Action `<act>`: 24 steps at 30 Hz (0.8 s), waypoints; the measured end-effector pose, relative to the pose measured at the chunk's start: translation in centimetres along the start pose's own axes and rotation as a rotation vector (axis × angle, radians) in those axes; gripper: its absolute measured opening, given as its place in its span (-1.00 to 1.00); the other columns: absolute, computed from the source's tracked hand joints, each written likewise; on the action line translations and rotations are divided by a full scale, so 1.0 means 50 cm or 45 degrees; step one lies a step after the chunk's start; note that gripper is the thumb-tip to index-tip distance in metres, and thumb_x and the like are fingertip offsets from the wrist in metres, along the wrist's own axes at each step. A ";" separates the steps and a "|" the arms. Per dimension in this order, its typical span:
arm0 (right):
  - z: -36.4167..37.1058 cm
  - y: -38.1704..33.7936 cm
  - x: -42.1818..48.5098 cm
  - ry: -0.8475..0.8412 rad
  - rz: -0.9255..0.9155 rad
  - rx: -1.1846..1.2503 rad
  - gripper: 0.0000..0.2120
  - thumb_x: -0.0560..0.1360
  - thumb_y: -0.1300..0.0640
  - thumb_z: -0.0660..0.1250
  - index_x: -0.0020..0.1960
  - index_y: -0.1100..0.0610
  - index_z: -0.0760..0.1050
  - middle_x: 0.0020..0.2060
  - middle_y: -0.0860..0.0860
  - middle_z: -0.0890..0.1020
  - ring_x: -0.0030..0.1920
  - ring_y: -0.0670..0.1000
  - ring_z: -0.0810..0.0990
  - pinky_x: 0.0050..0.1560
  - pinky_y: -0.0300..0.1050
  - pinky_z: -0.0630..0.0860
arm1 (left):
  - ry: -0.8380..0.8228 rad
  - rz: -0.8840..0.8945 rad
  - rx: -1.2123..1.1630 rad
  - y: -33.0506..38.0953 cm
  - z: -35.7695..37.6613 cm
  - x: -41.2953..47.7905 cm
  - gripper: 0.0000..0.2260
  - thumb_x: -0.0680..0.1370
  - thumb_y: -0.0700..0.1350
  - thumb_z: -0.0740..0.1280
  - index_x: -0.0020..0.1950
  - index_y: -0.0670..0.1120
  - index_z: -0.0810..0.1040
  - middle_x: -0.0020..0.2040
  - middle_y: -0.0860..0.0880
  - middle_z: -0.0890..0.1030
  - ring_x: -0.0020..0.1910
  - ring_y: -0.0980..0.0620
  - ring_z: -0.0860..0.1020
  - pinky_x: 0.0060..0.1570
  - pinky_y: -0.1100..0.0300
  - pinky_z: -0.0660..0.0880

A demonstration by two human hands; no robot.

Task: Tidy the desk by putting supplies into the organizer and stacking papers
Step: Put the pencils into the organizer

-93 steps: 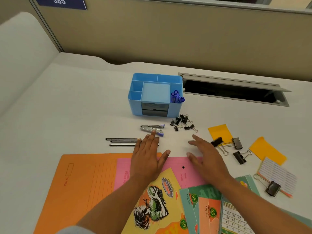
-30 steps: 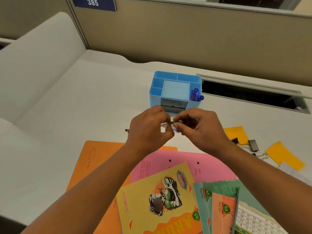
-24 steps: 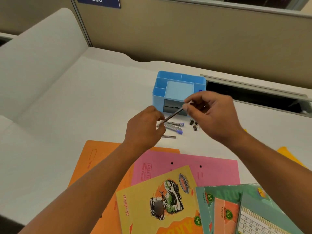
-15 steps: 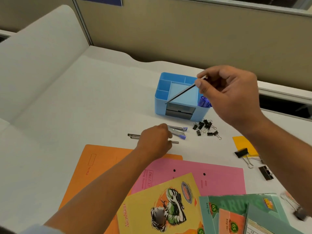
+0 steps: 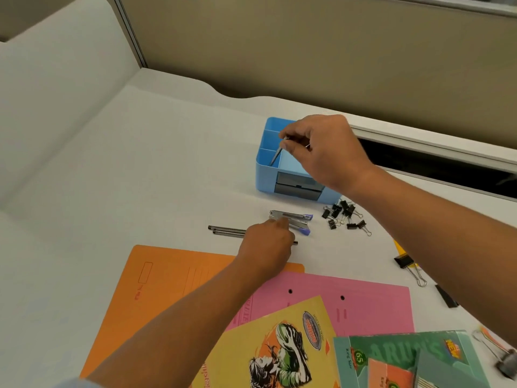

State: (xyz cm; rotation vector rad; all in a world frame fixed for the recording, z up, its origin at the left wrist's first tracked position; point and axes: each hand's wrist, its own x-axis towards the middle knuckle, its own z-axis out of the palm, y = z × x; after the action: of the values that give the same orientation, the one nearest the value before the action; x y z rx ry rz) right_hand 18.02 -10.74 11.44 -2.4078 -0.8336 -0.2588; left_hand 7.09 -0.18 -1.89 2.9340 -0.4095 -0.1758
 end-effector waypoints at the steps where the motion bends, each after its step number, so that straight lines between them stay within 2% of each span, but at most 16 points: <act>1: 0.011 0.002 0.005 -0.036 0.001 -0.019 -0.79 0.54 0.09 0.36 0.12 0.14 0.64 -0.04 0.05 0.69 -0.07 0.00 0.61 0.03 0.02 0.57 | -0.004 0.021 0.017 -0.001 0.002 -0.001 -0.79 0.60 -0.12 0.23 0.14 -0.06 0.63 0.11 -0.08 0.51 -0.04 -0.08 0.55 -0.27 0.11 0.40; 5: 0.042 0.004 0.019 -0.133 0.007 -0.069 -0.82 0.54 0.07 0.34 0.10 0.08 0.63 -0.03 0.00 0.67 -0.07 -0.02 0.59 0.03 0.04 0.56 | -0.018 0.051 0.049 -0.003 -0.003 -0.005 -0.81 0.60 -0.14 0.24 0.11 -0.08 0.62 0.10 -0.10 0.52 -0.04 -0.09 0.55 -0.28 0.11 0.35; 10: 0.054 -0.009 0.029 -0.190 0.014 -0.105 -0.78 0.56 0.07 0.31 0.17 0.05 0.62 0.00 -0.01 0.67 -0.08 -0.07 0.53 0.03 -0.04 0.53 | -0.037 0.024 0.016 0.001 -0.020 0.001 -0.83 0.57 -0.16 0.24 0.07 -0.12 0.60 0.11 -0.11 0.53 -0.03 -0.11 0.55 -0.28 0.11 0.34; 14: 0.045 -0.022 0.029 -0.252 0.026 -0.076 -0.70 0.54 0.05 0.36 0.25 0.05 0.58 0.02 -0.02 0.67 -0.06 -0.07 0.55 0.07 -0.04 0.53 | -0.065 0.060 -0.056 0.007 -0.046 0.009 -0.78 0.52 -0.16 0.31 0.15 -0.06 0.59 0.12 -0.08 0.55 -0.01 -0.10 0.56 -0.23 0.14 0.34; 16: 0.040 -0.025 0.025 -0.271 0.060 -0.098 -0.63 0.52 0.00 0.39 0.30 0.06 0.54 -0.02 -0.05 0.65 -0.08 -0.08 0.52 0.10 -0.03 0.51 | -0.077 0.073 -0.043 0.008 -0.061 0.009 -0.77 0.51 -0.14 0.34 0.16 -0.03 0.59 0.08 -0.07 0.56 -0.05 -0.07 0.55 -0.22 0.16 0.34; 19: 0.024 -0.021 0.011 -0.210 0.193 -0.047 -0.56 0.49 -0.04 0.42 0.32 0.09 0.52 -0.14 -0.13 0.60 -0.13 -0.08 0.55 0.13 -0.03 0.51 | -0.006 0.068 0.001 0.006 -0.076 0.006 -0.83 0.49 -0.12 0.33 0.05 -0.09 0.59 0.00 -0.07 0.55 -0.21 -0.04 0.45 -0.30 0.16 0.31; 22: 0.000 -0.015 -0.020 -0.082 0.320 0.061 -0.64 0.49 -0.02 0.41 0.24 0.07 0.57 -0.20 -0.17 0.58 -0.23 -0.17 0.55 -0.05 -0.34 0.49 | 0.161 0.052 -0.053 0.000 -0.094 -0.007 -0.85 0.47 -0.09 0.33 -0.03 -0.09 0.62 -0.09 -0.03 0.54 -0.25 -0.02 0.48 -0.37 0.17 0.32; 24: -0.017 -0.015 -0.053 -0.036 0.356 0.130 -0.76 0.51 0.03 0.40 0.16 0.05 0.62 -0.22 -0.21 0.57 -0.22 -0.23 0.56 -0.14 -0.45 0.45 | 0.357 0.017 -0.136 -0.004 -0.112 -0.027 -0.88 0.42 -0.06 0.39 -0.11 -0.05 0.65 -0.16 0.02 0.55 -0.26 0.00 0.54 -0.39 0.21 0.33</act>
State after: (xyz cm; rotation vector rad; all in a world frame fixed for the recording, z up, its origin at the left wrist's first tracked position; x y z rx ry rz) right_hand 15.49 -12.12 11.55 -2.3992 -0.4998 -0.0715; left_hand 6.65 1.26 3.68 2.7932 -0.3641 0.2072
